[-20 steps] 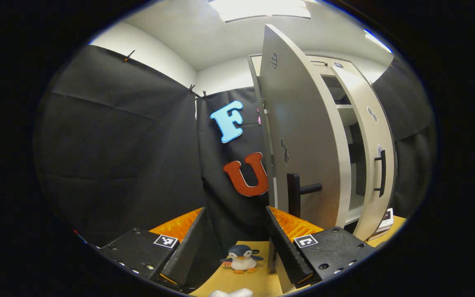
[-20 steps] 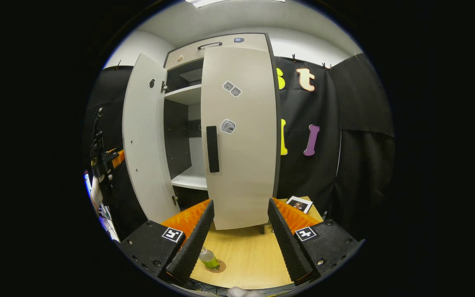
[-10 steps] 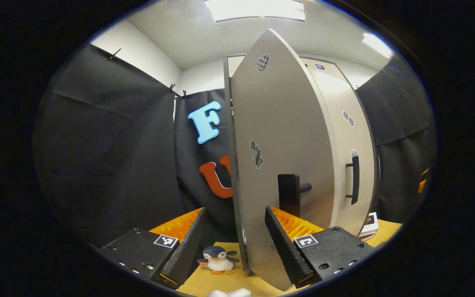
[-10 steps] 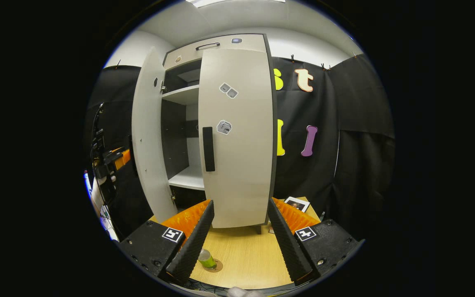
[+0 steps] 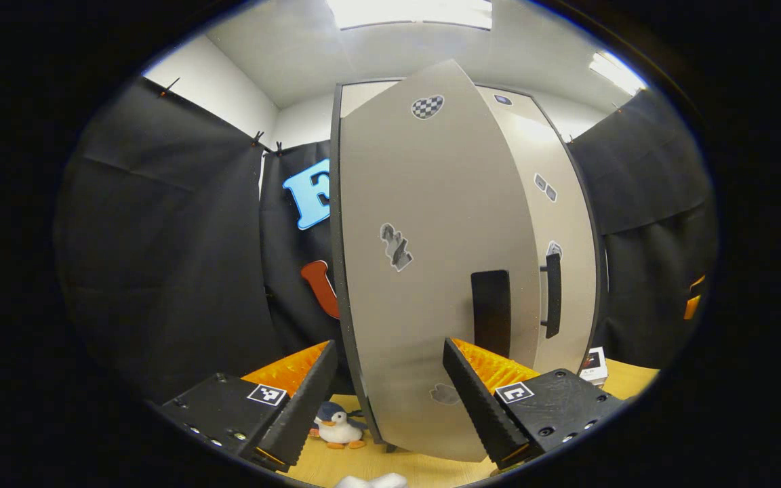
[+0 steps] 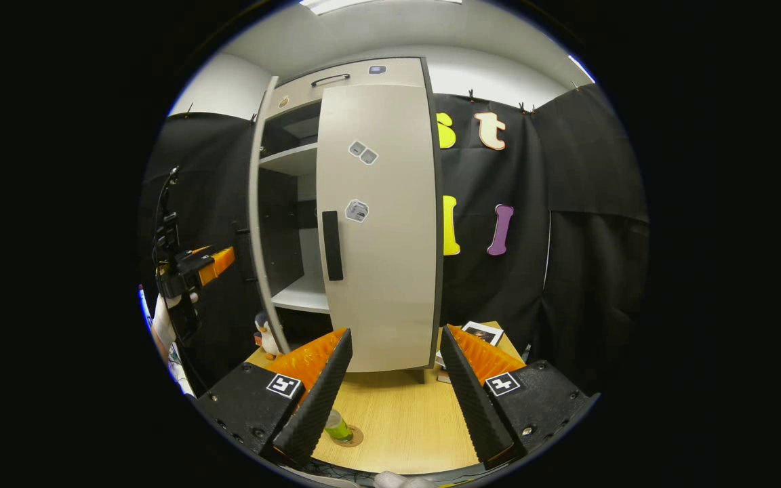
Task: Grasp the bottle in the cabinet with the left hand and place it on the coaster, then close the right door with the right hand and the left door with the left hand.
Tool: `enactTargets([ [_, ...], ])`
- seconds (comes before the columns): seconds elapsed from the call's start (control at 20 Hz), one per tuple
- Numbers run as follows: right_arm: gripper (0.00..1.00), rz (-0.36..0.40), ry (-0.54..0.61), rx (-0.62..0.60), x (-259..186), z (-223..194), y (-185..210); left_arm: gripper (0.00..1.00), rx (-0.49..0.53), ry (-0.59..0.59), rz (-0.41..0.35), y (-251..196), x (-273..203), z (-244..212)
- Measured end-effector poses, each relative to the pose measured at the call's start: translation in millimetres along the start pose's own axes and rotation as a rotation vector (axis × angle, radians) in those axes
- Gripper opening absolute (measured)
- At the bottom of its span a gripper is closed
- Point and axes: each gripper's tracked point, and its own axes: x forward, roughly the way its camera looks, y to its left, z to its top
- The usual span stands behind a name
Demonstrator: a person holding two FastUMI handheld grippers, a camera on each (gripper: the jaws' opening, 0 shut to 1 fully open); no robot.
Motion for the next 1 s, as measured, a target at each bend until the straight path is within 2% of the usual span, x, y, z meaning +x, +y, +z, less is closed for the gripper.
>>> enactTargets([
  [0.2, 0.81, -0.003, -0.014, -0.005, 3.1, 5.8, 2.1, 0.95, -0.02, 0.0, -0.041, -18.4, -14.7, 2.2],
  [0.4, 0.81, 0.0, -0.023, -0.022, 6.8, 4.6, 7.7, 0.95, 0.002, 0.005, -0.063, -29.6, -36.2, 8.4],
  [0.75, 0.81, 0.011, -0.029, -0.027, 12.1, -0.7, 18.0, 0.95, -0.097, 0.093, -0.058, -42.0, -75.1, -22.5],
  [1.0, 0.81, 0.016, -0.001, -0.028, 16.0, -17.3, 27.1, 0.96, -0.069, 0.154, -0.031, -40.1, -93.5, -48.8],
])
